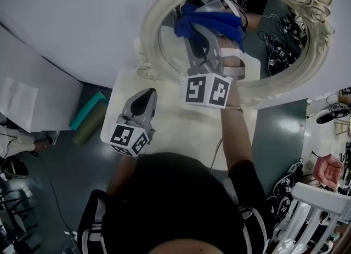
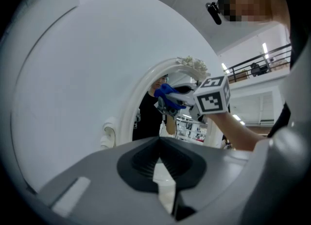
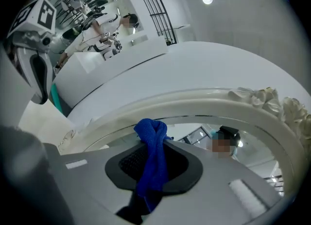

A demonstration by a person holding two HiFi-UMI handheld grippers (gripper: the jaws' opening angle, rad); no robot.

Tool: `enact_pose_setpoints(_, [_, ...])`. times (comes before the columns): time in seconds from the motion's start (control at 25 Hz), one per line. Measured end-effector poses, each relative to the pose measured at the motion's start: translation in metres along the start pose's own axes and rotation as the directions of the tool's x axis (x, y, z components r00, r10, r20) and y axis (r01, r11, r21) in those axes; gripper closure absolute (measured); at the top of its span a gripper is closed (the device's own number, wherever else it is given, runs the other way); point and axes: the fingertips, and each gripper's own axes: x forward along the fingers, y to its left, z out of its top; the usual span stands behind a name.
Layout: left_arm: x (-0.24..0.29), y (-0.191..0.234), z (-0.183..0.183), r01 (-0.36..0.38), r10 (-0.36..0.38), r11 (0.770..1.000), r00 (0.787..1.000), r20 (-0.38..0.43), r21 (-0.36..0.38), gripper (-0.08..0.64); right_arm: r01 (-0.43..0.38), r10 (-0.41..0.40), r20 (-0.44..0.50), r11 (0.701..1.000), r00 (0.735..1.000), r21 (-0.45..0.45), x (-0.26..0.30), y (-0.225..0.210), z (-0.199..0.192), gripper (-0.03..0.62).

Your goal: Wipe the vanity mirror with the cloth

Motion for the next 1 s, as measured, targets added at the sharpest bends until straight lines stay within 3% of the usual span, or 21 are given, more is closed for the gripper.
enact_pose_setpoints(0.4, [-0.007, 0.006, 0.002, -0.020, 0.020, 1.000, 1.000, 0.003, 0.005, 0.549, -0.140, 0.133, -0.085, 0.987, 0.987, -0.077, 0.009, 0.108, -0.047, 0.532])
enact_pose_setpoints(0.56, [-0.010, 0.005, 0.000, -0.021, 0.021, 1.000, 1.000, -0.003, 0.006, 0.549, -0.155, 0.143, -0.104, 0.981, 0.984, -0.119, 0.007, 0.162, -0.078, 0.532])
enact_pose_setpoints(0.8, [-0.015, 0.004, 0.000, -0.033, 0.033, 0.999, 0.999, -0.006, 0.011, 0.549, -0.280, 0.262, -0.189, 0.957, 0.946, -0.079, -0.007, 0.238, -0.143, 0.532])
enact_pose_setpoints(1.0, [-0.017, 0.002, -0.002, -0.034, 0.034, 0.999, 0.999, -0.014, 0.013, 0.549, -0.326, 0.304, -0.200, 0.941, 0.931, -0.088, -0.022, 0.261, -0.179, 0.532])
